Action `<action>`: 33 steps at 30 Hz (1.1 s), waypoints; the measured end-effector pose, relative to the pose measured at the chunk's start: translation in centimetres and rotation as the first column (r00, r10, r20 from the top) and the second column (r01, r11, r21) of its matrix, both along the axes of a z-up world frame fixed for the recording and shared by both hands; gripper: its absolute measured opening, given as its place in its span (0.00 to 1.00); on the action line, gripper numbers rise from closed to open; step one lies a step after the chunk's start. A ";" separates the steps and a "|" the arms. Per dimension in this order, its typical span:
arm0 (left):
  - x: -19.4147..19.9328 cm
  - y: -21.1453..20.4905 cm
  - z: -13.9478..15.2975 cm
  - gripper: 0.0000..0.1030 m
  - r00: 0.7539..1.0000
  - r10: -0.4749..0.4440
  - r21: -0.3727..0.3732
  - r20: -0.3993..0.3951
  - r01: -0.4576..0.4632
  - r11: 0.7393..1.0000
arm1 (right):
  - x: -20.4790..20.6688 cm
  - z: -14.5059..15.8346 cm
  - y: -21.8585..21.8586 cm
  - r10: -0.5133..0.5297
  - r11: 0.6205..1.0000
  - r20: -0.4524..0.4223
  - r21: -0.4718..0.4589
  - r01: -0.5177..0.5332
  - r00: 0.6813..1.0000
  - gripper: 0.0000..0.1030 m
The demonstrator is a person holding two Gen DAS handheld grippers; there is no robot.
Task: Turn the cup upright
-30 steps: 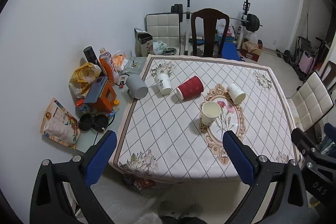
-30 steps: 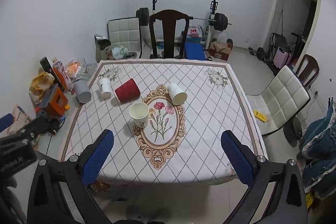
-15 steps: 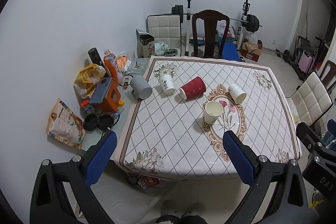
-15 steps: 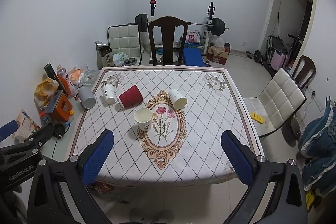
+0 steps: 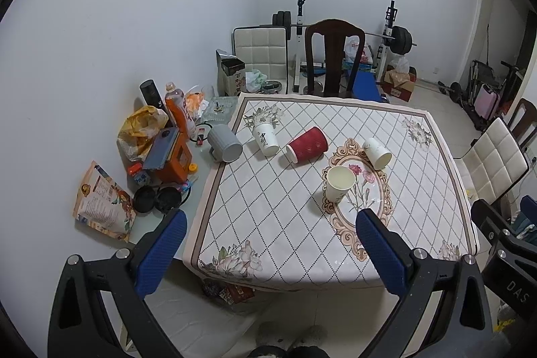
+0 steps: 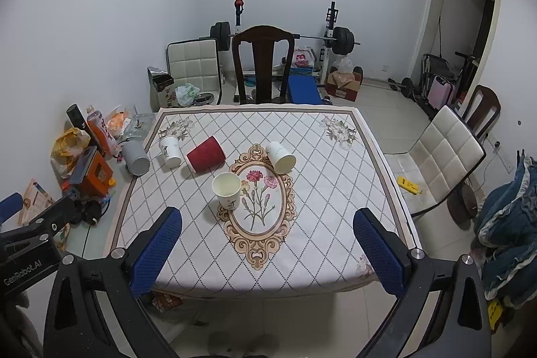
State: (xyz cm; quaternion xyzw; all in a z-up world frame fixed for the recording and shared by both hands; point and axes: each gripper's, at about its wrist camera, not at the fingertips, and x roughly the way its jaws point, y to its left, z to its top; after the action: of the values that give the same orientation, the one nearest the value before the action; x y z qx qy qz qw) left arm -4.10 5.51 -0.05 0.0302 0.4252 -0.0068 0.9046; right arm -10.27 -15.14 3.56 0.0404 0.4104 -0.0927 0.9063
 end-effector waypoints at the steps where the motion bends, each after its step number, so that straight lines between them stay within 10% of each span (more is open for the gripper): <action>1: -0.1 0.0 0.1 1.00 1.000 0.001 0.000 0.001 -0.001 1.000 | 0.0 0.0 -0.1 -0.001 1.000 0.000 0.003 0.001 1.000 1.00; 33: -0.2 0.7 0.2 1.00 1.000 0.004 0.010 -0.008 -0.004 1.000 | -0.2 -0.7 0.6 -0.002 1.000 -0.027 0.016 0.002 1.000 1.00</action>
State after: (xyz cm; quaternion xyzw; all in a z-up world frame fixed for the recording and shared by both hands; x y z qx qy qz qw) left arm -4.28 6.25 0.13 0.0338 0.4291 -0.0032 0.9026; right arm -10.47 -14.50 2.86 0.0468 0.4232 -0.0908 0.9003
